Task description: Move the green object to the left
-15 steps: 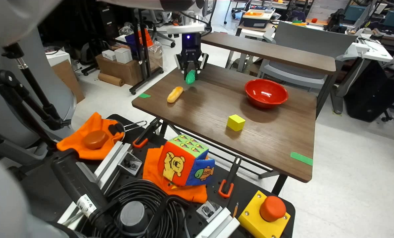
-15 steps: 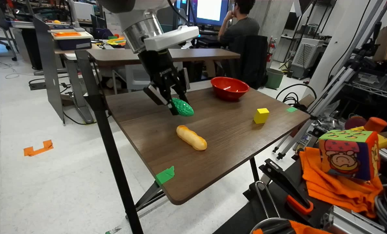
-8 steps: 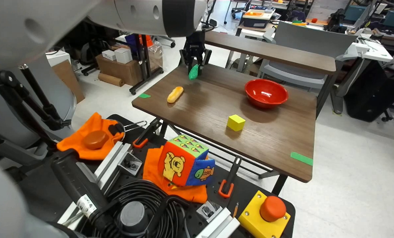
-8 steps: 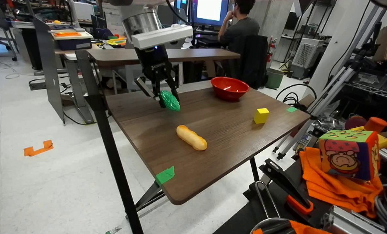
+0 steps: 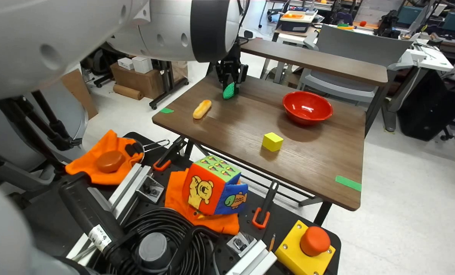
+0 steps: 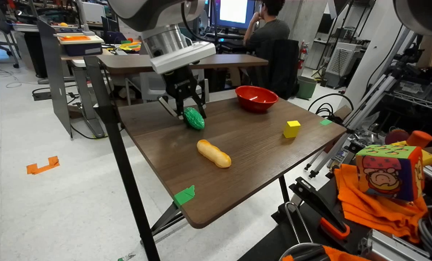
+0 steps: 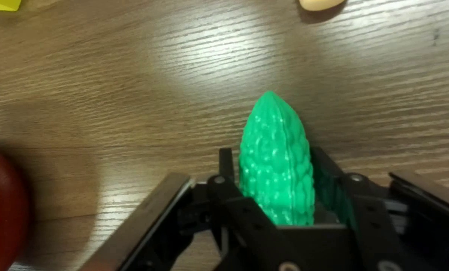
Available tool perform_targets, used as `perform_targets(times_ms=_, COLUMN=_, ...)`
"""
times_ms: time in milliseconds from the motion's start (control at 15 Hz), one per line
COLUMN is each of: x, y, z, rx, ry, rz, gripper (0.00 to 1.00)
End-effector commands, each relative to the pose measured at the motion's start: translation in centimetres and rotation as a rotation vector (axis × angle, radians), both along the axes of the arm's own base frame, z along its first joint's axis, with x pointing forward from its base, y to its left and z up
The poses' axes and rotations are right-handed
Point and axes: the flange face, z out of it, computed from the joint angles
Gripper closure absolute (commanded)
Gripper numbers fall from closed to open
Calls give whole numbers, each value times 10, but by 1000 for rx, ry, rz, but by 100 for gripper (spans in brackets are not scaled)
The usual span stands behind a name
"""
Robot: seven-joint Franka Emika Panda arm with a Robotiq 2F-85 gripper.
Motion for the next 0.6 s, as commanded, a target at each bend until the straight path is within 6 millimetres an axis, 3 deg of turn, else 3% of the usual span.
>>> perform_targets(times_ms=0, x=4, y=0, z=13, rx=-15, ry=-22, rz=5, gripper=15)
perform_targets(times_ms=133, x=3, y=1, z=31, rx=-19, ry=2, rz=51, gripper=1)
perform_targets(times_ms=400, x=6, y=3, z=91, rx=51, ry=31, rz=125, gripper=0)
perform_targets(times_ms=533, x=3, y=-6, z=125, rx=106, ry=75, rz=67, gripper=0)
